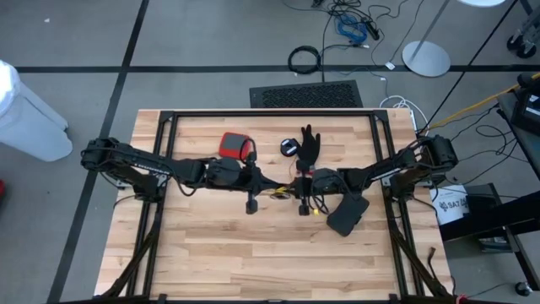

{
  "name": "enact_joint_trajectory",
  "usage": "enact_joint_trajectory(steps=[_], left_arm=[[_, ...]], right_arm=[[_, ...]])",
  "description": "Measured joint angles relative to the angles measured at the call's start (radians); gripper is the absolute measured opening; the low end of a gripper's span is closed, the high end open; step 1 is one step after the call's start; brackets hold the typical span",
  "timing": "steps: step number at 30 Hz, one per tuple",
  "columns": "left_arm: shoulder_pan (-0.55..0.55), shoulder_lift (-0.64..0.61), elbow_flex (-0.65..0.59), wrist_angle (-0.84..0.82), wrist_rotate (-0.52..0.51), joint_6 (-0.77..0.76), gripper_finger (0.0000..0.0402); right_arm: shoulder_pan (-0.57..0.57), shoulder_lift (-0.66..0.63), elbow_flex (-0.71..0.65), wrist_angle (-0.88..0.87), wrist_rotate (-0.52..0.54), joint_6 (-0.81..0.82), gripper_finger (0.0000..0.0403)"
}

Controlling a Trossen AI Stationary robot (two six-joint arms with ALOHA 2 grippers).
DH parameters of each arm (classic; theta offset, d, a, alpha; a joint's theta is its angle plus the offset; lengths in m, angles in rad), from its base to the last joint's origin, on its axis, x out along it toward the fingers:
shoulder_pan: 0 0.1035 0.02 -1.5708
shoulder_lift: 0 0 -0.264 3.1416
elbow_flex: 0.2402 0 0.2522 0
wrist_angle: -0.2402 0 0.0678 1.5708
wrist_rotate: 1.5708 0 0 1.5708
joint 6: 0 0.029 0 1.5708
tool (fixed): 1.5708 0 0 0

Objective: Coil cords
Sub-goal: Coil the yellow wire onto spool

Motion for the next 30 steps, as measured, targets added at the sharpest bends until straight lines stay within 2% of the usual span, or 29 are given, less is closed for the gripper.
enact_joint_trajectory(steps=[2, 6, 10, 15, 25, 30], left_arm=[[0.000, 0.000, 0.000, -0.050, -0.006, 0.016, 0.0000], [-0.005, 0.001, 0.000, -0.149, -0.110, 0.032, 0.0000], [-0.006, 0.001, 0.000, -0.197, -0.164, 0.047, 0.0000], [-0.006, 0.001, 0.000, -0.250, -0.261, 0.071, 0.0000], [-0.006, 0.001, -0.001, -0.313, -0.309, 0.105, 0.0000], [-0.006, 0.001, -0.045, -0.314, -0.347, 0.124, 0.0000]], right_arm=[[-0.007, 0.000, 0.000, -0.020, 0.022, 0.018, 0.0002], [-0.014, 0.000, 0.000, -0.059, 0.040, 0.054, 0.0001], [-0.014, 0.000, 0.000, -0.104, 0.084, 0.079, 0.0001], [-0.014, 0.000, 0.000, -0.138, 0.086, 0.102, 0.0001], [-0.014, 0.000, 0.000, -0.181, 0.087, 0.146, 0.0000], [-0.014, 0.000, 0.000, -0.180, 0.089, 0.157, 0.0000]])
